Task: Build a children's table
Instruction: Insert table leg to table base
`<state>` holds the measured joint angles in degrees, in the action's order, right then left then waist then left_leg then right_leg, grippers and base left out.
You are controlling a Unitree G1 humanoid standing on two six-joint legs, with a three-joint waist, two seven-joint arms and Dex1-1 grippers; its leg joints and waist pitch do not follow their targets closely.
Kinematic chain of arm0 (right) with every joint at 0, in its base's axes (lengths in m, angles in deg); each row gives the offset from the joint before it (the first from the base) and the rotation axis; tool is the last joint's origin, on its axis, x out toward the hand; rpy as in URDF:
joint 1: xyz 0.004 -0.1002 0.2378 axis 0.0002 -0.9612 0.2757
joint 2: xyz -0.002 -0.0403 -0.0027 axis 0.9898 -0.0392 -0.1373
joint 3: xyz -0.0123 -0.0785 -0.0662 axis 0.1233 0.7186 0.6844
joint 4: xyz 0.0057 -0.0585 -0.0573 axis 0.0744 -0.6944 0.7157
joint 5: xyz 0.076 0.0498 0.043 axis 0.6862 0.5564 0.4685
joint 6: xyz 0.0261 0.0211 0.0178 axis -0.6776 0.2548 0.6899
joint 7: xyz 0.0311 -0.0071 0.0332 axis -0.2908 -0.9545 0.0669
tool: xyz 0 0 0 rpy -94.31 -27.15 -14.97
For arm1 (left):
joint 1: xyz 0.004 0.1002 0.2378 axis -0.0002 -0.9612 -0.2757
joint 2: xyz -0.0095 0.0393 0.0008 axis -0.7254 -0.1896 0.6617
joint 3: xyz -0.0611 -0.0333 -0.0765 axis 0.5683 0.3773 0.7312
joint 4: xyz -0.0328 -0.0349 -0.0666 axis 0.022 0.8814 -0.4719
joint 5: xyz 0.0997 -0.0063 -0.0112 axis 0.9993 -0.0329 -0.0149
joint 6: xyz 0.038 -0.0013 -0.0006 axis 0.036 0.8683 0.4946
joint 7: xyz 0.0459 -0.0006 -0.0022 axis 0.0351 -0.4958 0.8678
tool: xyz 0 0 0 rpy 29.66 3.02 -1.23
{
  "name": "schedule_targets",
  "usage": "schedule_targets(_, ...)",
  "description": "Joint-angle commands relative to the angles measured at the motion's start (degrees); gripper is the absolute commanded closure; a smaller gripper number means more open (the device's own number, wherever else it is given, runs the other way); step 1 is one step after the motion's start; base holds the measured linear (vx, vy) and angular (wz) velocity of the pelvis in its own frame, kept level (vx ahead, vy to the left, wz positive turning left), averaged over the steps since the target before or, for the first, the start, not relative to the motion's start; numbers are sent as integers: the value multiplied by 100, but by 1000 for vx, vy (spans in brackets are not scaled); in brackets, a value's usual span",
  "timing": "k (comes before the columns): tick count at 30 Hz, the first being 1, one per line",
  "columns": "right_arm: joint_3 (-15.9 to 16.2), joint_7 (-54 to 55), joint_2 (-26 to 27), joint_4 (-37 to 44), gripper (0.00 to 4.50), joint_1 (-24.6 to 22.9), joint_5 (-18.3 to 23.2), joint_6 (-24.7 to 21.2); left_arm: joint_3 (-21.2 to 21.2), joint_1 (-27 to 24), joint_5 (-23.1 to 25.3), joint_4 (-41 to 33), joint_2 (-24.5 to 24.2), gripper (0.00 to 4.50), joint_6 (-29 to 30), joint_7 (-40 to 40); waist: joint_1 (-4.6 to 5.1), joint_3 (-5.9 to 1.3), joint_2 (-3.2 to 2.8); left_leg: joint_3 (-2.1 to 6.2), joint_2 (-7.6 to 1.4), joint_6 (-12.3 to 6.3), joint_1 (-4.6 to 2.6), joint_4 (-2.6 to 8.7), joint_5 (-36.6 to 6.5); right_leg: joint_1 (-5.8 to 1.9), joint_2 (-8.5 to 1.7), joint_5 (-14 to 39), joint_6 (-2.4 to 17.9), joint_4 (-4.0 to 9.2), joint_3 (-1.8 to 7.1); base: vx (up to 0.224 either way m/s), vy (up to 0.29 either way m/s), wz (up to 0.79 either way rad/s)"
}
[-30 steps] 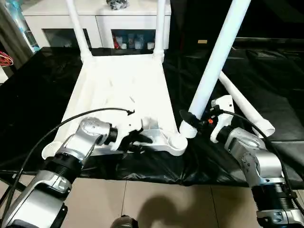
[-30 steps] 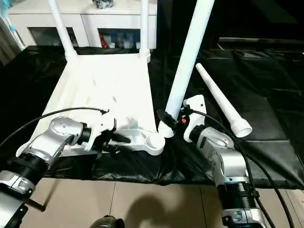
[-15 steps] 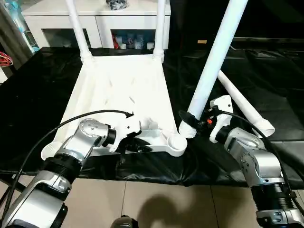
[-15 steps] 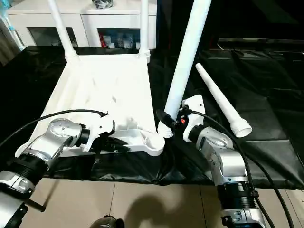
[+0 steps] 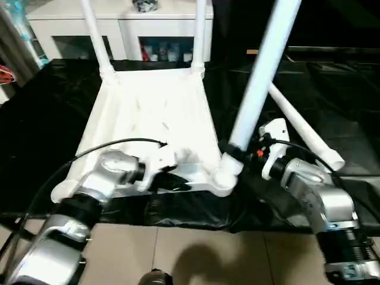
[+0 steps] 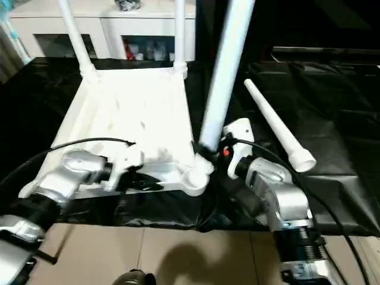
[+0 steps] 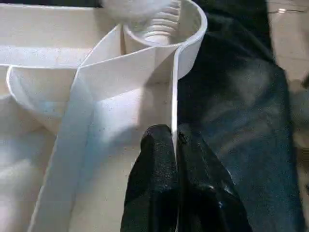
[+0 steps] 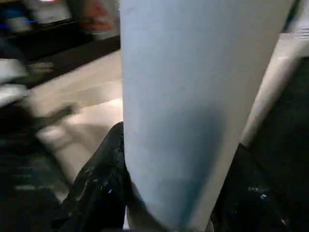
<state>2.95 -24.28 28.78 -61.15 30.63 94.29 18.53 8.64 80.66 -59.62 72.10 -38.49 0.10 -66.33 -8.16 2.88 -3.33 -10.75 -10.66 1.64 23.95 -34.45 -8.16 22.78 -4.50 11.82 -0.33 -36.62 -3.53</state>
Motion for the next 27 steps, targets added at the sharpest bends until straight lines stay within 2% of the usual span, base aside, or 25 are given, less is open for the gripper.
schedule_targets(1, 50, -152, -128, 89, 261, 158, 37, -88, 141, 14, -1, 167, 105, 450, 140, 341, 18, -410, 64, 140, -278, 96, -231, 414, -1643, -204, -462, 1161, 1138, 496, 264, 0, 0, 0)
schedule_targets(4, 61, -202, -181, -46, 262, 222, -37, -66, 153, 19, -17, 128, 198, 450, 207, 405, 14, -415, 69, 140, -273, 122, -234, 409, -1588, -196, -454, 1255, 1082, 510, 269, 0, 0, 0)
schedule_targets(6, 130, -213, -221, -178, 262, 255, -170, -13, 171, 2, -27, 29, 263, 450, 206, 459, 22, -421, 140, 132, -267, 90, -219, 403, -1490, -210, -449, 1156, 1100, 497, 263, 0, 0, 0)
schedule_targets(7, 196, -198, -249, -283, 262, 277, -290, 62, 193, -13, -20, -32, 298, 450, 207, 499, 18, -420, 111, 125, -261, 49, -213, 389, -1404, -195, -448, 1099, 1130, 494, 260, 0, 0, 0)
schedule_targets(8, 217, -184, -255, -308, 262, 284, -327, 86, 199, -21, -4, -48, 300, 450, 208, 509, 17, -425, 136, 122, -260, 33, -209, 385, -1366, -204, -450, 1071, 1135, 492, 258, 0, 0, 0)
schedule_targets(13, 235, -181, -251, -389, 262, 331, -341, 94, 146, -57, 89, -92, 266, 450, 140, 520, 13, -419, 122, 121, -267, -25, -219, 387, -1381, -190, -445, 1138, 1111, 497, 260, 0, 0, 0)
schedule_targets(16, 265, -215, -280, -423, 262, 343, -329, 71, 239, -55, -43, -124, 313, 450, 265, 520, 19, -414, 138, 118, -266, -22, -216, 388, -1391, -190, -445, 1212, 1091, 503, 261, 0, 0, 0)
schedule_targets(19, 246, -248, -237, -590, 262, 368, -359, 65, 298, -70, -111, -168, 363, 450, 286, 465, 16, -408, 122, 120, -263, -9, -219, 390, -1455, -182, -456, 1389, 1055, 525, 265, 0, 0, 0)
schedule_targets(27, 279, -277, -259, -800, 262, 390, -360, 5, 409, -61, -188, -201, 443, 450, 352, 389, 26, -419, 110, 115, -261, -18, -218, 389, -1406, -186, -436, 1168, 1092, 510, 264, 0, 0, 0)
